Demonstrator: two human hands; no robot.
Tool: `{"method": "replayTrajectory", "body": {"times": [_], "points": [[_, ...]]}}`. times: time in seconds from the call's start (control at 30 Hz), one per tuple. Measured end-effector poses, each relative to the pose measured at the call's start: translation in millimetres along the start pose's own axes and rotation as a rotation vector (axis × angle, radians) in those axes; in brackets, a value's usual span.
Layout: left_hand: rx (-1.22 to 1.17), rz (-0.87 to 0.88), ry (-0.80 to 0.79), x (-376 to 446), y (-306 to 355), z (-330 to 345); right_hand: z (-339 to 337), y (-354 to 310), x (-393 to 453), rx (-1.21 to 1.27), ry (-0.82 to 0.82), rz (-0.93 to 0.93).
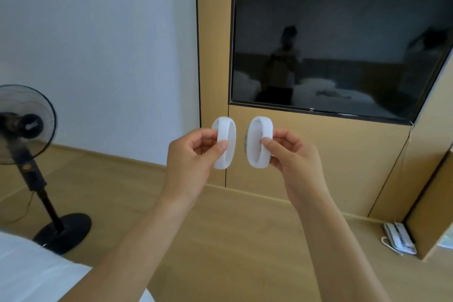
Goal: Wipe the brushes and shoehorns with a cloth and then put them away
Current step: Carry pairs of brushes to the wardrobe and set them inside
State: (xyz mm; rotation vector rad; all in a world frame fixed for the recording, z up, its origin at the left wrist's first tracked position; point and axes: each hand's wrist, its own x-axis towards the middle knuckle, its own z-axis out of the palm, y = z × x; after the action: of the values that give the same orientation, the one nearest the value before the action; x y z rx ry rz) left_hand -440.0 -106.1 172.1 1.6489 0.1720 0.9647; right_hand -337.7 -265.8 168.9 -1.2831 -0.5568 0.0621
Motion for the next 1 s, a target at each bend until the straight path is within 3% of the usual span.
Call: {"method": "replayTrajectory", "body": {"times": [0.53,1.0], "points": [[-0.011,-0.008,0.090,231.7,-127.6,-46.8,123.5,110.5,231.4,0.056,-0.117,0.054],[0.147,-0.035,0.242,394.3,-250.6,-120.6,249.1,230.9,400.4,0.174,-0.259,0.079]]}}
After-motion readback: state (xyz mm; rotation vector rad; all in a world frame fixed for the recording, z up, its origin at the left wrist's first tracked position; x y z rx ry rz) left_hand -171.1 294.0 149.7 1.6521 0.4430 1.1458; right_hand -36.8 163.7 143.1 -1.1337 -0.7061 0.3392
